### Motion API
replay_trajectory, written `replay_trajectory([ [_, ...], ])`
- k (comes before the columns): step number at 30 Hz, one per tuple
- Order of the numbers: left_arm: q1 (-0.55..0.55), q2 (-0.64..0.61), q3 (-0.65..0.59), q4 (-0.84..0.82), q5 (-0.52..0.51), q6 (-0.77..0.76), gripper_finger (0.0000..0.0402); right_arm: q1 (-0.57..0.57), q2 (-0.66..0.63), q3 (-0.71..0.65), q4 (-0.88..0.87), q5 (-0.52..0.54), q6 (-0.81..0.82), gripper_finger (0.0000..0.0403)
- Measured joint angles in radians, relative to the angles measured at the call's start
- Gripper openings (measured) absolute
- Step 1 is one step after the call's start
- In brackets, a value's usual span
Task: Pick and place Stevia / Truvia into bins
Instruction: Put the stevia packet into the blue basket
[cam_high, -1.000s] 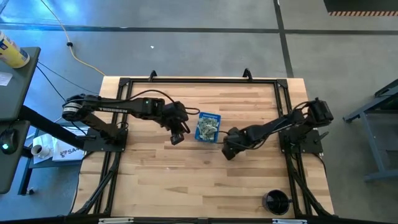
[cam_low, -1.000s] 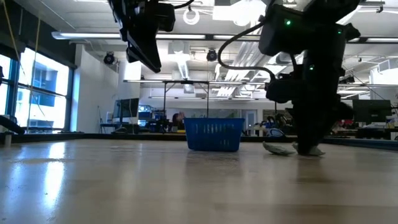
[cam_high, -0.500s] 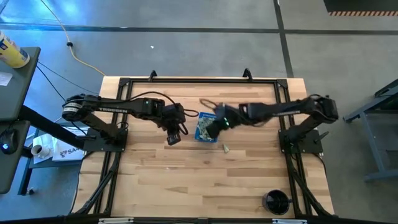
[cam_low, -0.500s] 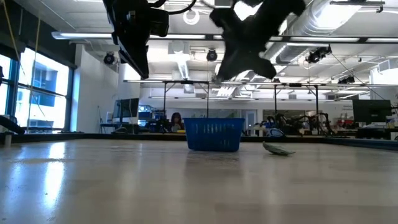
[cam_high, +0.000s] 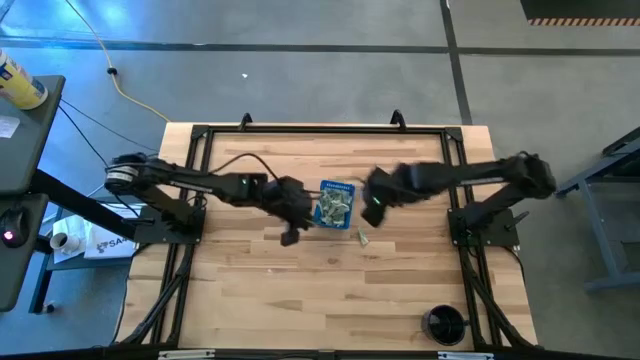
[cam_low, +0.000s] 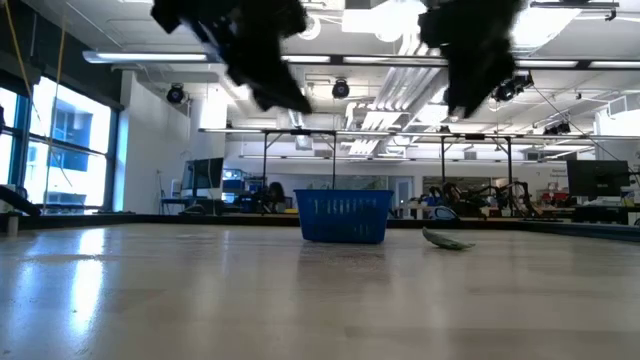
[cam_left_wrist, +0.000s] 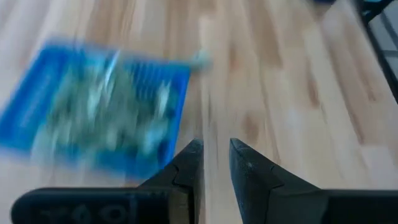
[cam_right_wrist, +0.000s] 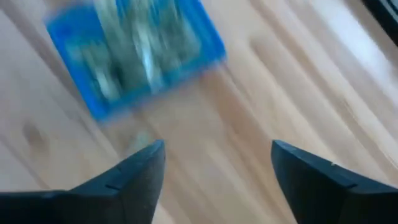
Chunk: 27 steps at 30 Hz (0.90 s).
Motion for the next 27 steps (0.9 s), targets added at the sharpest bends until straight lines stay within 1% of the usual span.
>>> replay_trajectory([
  [2, -0.025, 0.044, 0.007, 0.123, -0.017, 0.093, 0.0111, 0.07, -0.06, -0.047, -0.08, 0.008, 0.097, 0.0291],
  [4, -0.039, 0.106, 0.062, 0.173, -0.02, 0.152, 0.0111, 0.151, -0.128, -0.105, -0.124, 0.012, 0.241, 0.0296],
  [8, -0.049, 0.286, 0.235, 0.158, -0.012, 0.245, 0.0111, 0.289, -0.252, -0.207, -0.176, 0.032, 0.538, 0.0297],
  [11, -0.056, 0.436, 0.394, 0.113, -0.013, 0.347, 0.0111, 0.356, -0.309, -0.265, -0.173, 0.054, 0.663, 0.0298],
  [13, -0.068, 0.526, 0.505, 0.036, -0.018, 0.402, 0.0111, 0.379, -0.331, -0.294, -0.177, 0.054, 0.703, 0.0298],
  [15, -0.072, 0.614, 0.617, -0.013, -0.05, 0.454, 0.0111, 0.398, -0.343, -0.314, -0.182, 0.046, 0.719, 0.0298],
  [16, -0.077, 0.648, 0.661, -0.077, -0.059, 0.475, 0.0112, 0.403, -0.343, -0.32, -0.185, 0.045, 0.722, 0.0298],
  [19, -0.085, 0.746, 0.788, -0.174, -0.089, 0.515, 0.0127, 0.416, -0.347, -0.33, -0.183, 0.052, 0.724, 0.0298],
  [20, -0.091, 0.763, 0.816, -0.229, -0.102, 0.519, 0.0136, 0.418, -0.346, -0.333, -0.182, 0.058, 0.724, 0.0298],
  [22, -0.098, 0.803, 0.87, -0.24, -0.137, 0.522, 0.0159, 0.421, -0.346, -0.334, -0.181, 0.069, 0.724, 0.0298],
  [24, -0.107, 0.808, 0.879, -0.294, -0.191, 0.523, 0.0187, 0.424, -0.346, -0.334, -0.177, 0.072, 0.723, 0.0298],
  [26, -0.111, 0.808, 0.877, -0.249, -0.238, 0.539, 0.0214, 0.424, -0.348, -0.333, -0.18, 0.079, 0.721, 0.0298],
  [27, -0.11, 0.805, 0.876, -0.248, -0.239, 0.547, 0.0226, 0.424, -0.348, -0.334, -0.183, 0.079, 0.719, 0.0298],
])
